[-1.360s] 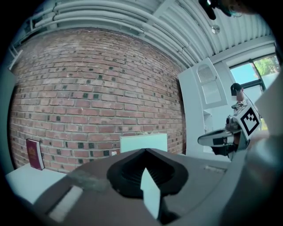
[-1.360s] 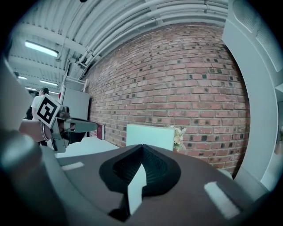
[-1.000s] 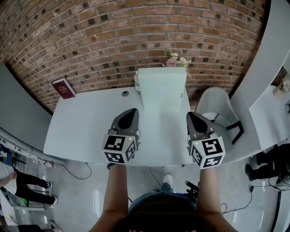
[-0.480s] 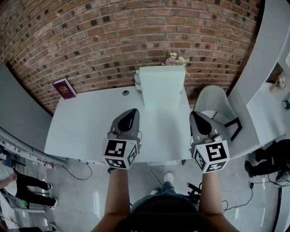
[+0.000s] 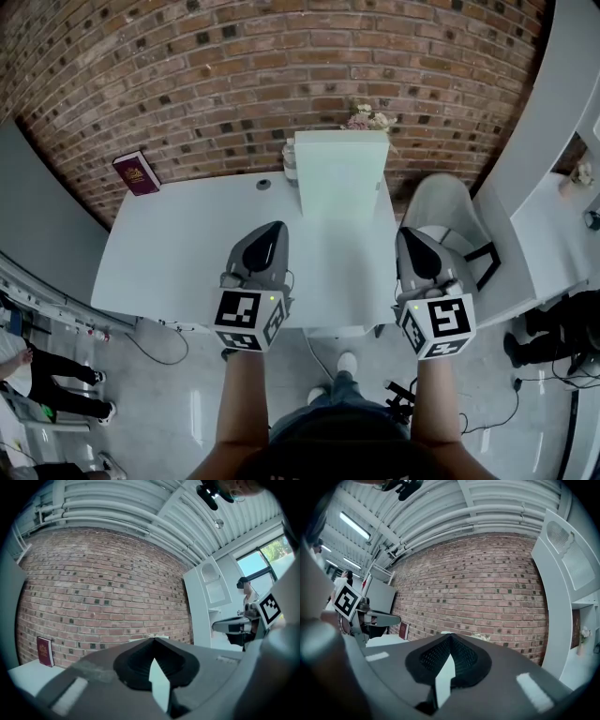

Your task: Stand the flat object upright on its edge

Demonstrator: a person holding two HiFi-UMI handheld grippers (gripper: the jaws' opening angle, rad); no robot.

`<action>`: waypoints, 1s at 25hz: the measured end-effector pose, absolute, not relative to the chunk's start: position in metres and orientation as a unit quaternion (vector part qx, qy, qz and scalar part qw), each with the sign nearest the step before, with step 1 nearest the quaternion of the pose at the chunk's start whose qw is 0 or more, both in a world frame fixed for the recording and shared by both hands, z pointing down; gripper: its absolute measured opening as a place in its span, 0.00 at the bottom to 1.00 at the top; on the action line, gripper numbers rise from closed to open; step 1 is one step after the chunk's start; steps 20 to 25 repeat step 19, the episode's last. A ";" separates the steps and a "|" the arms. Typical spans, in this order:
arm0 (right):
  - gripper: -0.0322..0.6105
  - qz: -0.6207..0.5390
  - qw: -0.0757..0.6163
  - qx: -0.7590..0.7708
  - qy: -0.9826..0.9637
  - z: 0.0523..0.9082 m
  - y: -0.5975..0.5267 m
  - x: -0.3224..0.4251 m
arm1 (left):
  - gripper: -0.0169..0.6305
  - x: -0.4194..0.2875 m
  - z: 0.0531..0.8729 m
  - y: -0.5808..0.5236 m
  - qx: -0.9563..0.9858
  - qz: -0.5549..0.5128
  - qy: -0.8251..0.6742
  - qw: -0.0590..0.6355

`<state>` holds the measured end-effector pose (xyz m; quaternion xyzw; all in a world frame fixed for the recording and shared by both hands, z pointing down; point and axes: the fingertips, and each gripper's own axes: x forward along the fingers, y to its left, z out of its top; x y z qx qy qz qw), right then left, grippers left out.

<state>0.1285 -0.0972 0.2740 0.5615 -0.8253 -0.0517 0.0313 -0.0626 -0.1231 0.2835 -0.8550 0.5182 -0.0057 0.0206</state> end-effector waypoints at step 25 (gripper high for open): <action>0.05 -0.069 0.026 0.570 -0.818 0.264 -0.068 0.129 | 0.03 -0.062 0.271 -0.098 -0.853 0.014 0.520 0.027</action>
